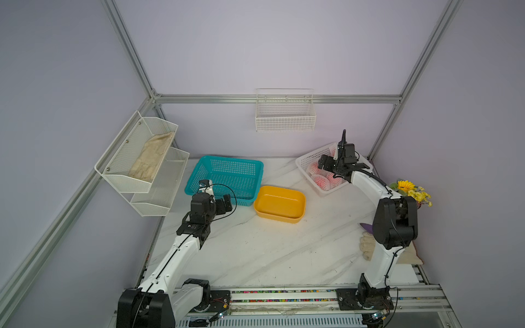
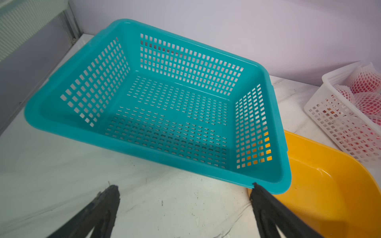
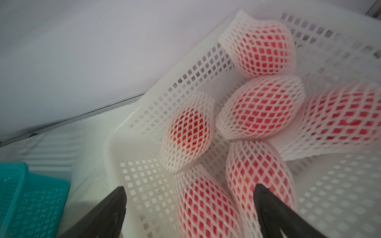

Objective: Remove foam nets from apples
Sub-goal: Pick up the apple from the basket.

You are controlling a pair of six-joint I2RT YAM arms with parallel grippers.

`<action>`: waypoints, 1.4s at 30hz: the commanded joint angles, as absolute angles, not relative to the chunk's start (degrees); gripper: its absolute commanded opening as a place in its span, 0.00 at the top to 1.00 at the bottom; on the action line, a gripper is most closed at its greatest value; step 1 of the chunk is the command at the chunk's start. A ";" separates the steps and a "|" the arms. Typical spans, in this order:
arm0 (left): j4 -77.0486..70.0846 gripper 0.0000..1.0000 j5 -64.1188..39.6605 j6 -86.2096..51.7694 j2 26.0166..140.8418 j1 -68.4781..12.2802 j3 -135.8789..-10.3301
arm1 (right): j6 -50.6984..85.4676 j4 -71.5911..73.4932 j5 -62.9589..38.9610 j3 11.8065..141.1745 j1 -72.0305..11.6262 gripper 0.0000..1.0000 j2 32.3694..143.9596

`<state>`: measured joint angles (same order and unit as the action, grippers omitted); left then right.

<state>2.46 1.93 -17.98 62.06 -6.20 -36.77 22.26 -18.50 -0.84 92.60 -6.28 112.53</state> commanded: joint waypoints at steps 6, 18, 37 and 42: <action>-14.23 0.00 -3.37 -20.79 67.06 -7.73 -37.45 | 34.25 -20.69 2.16 107.58 -8.44 0.03 127.48; -15.79 0.00 -4.95 -19.48 74.59 -8.17 -40.77 | 39.36 -26.02 8.11 116.07 -8.60 0.03 135.48; -16.13 0.00 -7.73 -19.82 80.39 -8.35 -43.89 | 39.75 -33.92 7.47 126.49 -7.94 0.03 144.77; -16.01 0.00 -7.62 -19.92 80.07 -8.52 -44.03 | 38.23 -29.06 6.90 124.24 -7.85 0.10 144.16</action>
<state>-13.30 -6.98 -19.97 80.03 -8.05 -40.21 38.37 -30.74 7.60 125.25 -8.25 143.04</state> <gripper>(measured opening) 0.997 0.911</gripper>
